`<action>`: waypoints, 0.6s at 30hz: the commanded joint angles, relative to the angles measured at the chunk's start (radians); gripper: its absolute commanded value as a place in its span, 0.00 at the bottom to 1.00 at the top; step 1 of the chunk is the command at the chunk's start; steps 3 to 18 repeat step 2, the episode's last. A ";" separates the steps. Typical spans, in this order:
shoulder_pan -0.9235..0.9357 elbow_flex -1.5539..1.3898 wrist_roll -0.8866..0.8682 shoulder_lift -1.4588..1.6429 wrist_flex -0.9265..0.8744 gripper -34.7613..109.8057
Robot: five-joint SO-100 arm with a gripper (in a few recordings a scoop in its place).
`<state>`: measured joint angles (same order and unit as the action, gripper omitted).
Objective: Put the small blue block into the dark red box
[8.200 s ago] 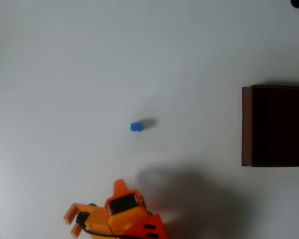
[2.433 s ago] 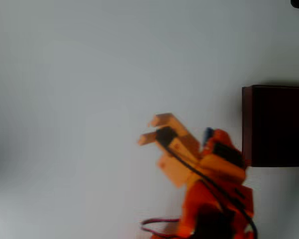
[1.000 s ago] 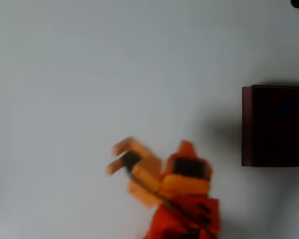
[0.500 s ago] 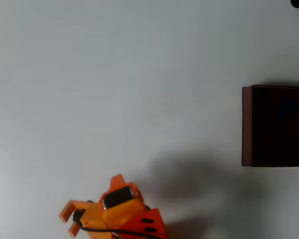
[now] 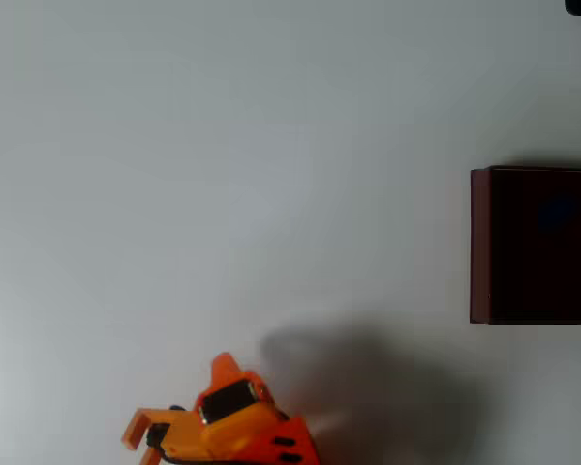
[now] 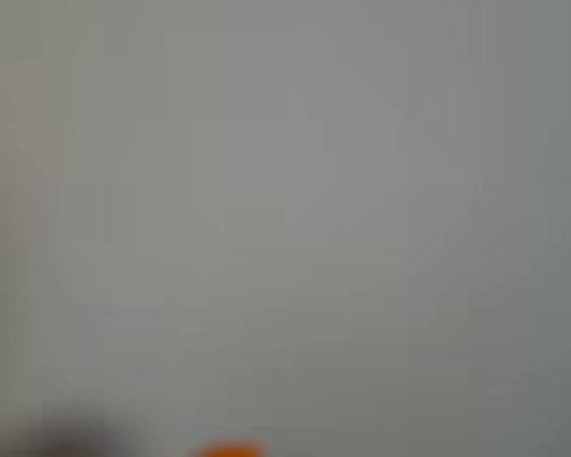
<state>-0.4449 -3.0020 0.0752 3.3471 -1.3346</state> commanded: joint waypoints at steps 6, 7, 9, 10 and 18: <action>-0.023 -0.003 0.009 0.011 -0.008 0.24; -0.023 -0.003 0.009 0.011 -0.008 0.24; -0.023 -0.003 0.009 0.011 -0.008 0.24; -0.023 -0.003 0.009 0.011 -0.008 0.24; -0.023 -0.003 0.009 0.011 -0.008 0.24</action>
